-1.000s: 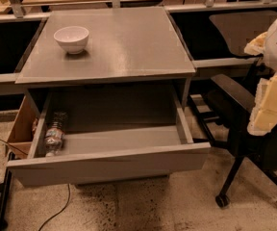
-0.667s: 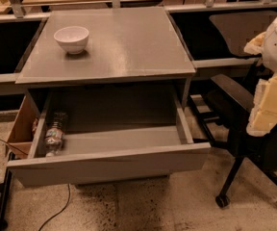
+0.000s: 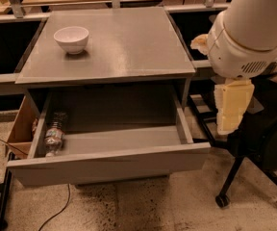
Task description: Pick water bottle from top drawer and place on counter
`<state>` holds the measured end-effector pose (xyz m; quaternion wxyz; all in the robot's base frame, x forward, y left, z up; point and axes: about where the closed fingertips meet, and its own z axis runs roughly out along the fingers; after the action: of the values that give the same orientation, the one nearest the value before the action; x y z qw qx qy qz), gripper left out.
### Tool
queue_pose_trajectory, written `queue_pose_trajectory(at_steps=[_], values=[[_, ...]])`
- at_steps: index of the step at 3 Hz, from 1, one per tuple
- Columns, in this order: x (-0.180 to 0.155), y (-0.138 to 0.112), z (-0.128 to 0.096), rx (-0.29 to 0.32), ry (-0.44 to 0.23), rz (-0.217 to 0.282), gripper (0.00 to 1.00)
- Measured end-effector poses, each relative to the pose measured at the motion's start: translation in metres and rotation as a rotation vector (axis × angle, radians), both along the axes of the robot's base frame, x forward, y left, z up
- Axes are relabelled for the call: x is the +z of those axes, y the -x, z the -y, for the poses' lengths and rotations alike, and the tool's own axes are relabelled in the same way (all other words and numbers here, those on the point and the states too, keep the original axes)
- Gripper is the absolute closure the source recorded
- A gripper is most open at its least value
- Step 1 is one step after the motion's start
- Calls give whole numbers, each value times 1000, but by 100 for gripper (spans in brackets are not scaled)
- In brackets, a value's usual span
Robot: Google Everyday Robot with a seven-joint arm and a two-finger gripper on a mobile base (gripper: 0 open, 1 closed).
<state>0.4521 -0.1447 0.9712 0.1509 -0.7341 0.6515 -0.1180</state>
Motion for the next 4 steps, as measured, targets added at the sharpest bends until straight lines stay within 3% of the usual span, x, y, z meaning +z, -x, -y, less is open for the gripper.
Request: queue_pose_trajectory(at_steps=[2,4], values=[[-18,-24,-114,393,154,21,0],[-61,-35,-196,738,241,-5,0]])
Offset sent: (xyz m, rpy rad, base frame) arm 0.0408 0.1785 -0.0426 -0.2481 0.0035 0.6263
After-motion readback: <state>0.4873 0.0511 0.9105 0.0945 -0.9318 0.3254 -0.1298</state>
